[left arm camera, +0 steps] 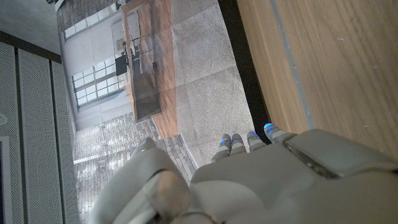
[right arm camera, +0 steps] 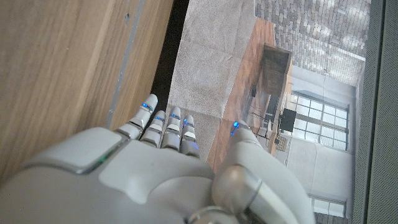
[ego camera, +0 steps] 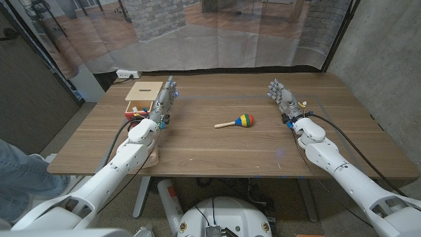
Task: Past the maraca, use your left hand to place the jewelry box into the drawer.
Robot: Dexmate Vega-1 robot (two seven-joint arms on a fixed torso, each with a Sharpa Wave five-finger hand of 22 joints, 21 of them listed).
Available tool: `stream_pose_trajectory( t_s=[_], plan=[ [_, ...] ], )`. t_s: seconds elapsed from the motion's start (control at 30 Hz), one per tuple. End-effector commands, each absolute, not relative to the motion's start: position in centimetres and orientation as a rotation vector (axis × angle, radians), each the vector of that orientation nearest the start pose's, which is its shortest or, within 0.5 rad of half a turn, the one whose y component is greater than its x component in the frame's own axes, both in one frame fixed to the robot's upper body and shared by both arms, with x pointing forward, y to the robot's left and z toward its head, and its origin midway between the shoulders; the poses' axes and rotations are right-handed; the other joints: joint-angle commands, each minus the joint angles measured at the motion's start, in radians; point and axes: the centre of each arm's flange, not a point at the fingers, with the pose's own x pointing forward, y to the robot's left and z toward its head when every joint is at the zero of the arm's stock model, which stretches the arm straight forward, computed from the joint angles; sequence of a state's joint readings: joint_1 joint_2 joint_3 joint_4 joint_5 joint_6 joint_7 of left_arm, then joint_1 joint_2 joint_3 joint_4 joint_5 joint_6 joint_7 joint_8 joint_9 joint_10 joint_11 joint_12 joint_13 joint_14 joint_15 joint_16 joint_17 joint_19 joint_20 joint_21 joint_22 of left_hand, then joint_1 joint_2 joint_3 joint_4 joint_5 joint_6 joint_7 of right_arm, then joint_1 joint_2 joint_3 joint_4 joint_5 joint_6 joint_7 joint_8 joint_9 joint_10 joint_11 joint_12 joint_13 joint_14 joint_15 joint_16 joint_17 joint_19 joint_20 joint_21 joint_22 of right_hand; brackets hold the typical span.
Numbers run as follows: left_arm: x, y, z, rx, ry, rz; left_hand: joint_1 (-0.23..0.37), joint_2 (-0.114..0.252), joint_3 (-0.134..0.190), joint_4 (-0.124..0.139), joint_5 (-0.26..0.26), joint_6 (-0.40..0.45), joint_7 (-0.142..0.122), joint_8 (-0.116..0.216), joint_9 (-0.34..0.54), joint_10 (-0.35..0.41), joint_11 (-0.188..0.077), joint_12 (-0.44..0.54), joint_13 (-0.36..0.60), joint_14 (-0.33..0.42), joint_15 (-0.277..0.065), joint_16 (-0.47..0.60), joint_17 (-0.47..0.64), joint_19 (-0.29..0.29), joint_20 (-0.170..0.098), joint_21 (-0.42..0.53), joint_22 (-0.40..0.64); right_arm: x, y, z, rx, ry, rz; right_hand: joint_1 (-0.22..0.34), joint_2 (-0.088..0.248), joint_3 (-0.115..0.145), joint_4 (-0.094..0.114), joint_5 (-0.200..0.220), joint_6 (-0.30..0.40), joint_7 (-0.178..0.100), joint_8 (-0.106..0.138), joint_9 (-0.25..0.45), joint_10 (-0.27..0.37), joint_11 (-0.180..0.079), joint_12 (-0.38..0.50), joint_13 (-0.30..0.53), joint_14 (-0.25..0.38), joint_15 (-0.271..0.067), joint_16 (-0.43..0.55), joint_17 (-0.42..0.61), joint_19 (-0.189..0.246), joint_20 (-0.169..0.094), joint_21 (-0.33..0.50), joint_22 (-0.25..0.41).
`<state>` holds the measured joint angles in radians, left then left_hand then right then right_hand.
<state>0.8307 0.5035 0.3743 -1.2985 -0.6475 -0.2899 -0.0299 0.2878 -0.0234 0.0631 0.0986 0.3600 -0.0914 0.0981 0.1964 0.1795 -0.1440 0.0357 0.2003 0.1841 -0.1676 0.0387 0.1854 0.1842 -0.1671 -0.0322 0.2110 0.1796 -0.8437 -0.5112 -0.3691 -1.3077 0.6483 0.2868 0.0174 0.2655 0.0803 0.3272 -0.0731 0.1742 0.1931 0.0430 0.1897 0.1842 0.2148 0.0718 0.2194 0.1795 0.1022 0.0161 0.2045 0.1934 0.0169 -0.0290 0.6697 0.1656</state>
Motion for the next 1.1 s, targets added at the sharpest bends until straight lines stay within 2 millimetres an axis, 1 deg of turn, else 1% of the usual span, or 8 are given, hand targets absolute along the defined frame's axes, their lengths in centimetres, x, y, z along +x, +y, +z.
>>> stream_pose_trajectory(
  t_s=[0.03,0.27,0.47,0.77,1.1],
  plan=[
    [65.4,28.2,-2.1,-0.036,-0.604,-0.216,0.010,0.002,-0.001,0.007,0.004,-0.004,0.000,0.006,0.005,-0.006,0.001,0.007,0.003,-0.031,0.000,0.005,0.001,-0.075,-0.021,0.006,0.003,64.9,-28.9,-2.9,0.038,-0.594,0.191,0.007,-0.001,0.004,-0.001,0.005,0.005,0.000,0.006,0.001,0.007,0.002,0.006,0.005,0.009,-0.001,0.004,0.001,0.001,-0.023,0.003,0.005],
    [65.4,28.2,-2.2,-0.028,-0.600,-0.214,0.010,0.003,-0.003,0.007,0.004,-0.003,-0.001,0.005,0.005,-0.005,0.001,0.007,0.003,-0.028,-0.001,0.006,0.001,-0.075,-0.020,0.005,0.003,64.9,-28.9,-2.9,0.044,-0.591,0.190,0.007,-0.001,0.002,-0.002,0.004,0.005,0.001,0.005,0.001,0.007,0.000,0.005,0.005,0.009,-0.001,0.003,0.001,0.002,-0.023,-0.001,0.005],
    [65.1,27.9,-1.8,-0.015,-0.610,-0.213,0.011,0.004,-0.004,0.007,0.004,0.000,-0.002,0.006,0.005,0.000,0.001,0.009,0.003,-0.023,-0.001,0.008,0.001,-0.075,-0.015,0.004,0.003,64.9,-29.0,-3.0,0.037,-0.586,0.191,0.007,0.000,0.001,-0.003,0.004,0.005,0.001,0.005,0.001,0.007,0.000,0.004,0.005,0.009,-0.001,0.003,0.001,0.002,-0.022,-0.004,0.005],
    [63.7,27.4,-0.9,0.038,-0.625,-0.216,0.014,0.007,-0.004,0.006,0.004,0.004,-0.002,0.007,0.005,0.005,0.002,0.010,0.003,-0.022,0.000,0.008,0.001,-0.075,-0.009,0.003,0.004,64.9,-29.2,-3.1,0.033,-0.586,0.192,0.007,0.002,0.000,-0.004,0.004,0.006,0.000,0.005,0.001,0.011,0.001,0.005,0.005,0.010,0.000,0.003,0.001,0.003,-0.020,-0.009,0.005],
    [62.4,27.5,-0.7,0.074,-0.640,-0.219,0.017,0.011,-0.004,0.005,0.004,0.008,-0.001,0.007,0.006,0.008,0.003,0.010,0.003,-0.018,0.001,0.009,0.001,-0.073,-0.007,0.003,0.004,64.5,-29.5,-3.2,0.039,-0.590,0.181,0.006,0.002,-0.003,-0.004,0.004,0.005,0.000,0.004,0.001,0.010,-0.001,0.004,0.005,0.009,0.000,0.003,0.001,0.003,-0.019,-0.014,0.005]
  ],
)
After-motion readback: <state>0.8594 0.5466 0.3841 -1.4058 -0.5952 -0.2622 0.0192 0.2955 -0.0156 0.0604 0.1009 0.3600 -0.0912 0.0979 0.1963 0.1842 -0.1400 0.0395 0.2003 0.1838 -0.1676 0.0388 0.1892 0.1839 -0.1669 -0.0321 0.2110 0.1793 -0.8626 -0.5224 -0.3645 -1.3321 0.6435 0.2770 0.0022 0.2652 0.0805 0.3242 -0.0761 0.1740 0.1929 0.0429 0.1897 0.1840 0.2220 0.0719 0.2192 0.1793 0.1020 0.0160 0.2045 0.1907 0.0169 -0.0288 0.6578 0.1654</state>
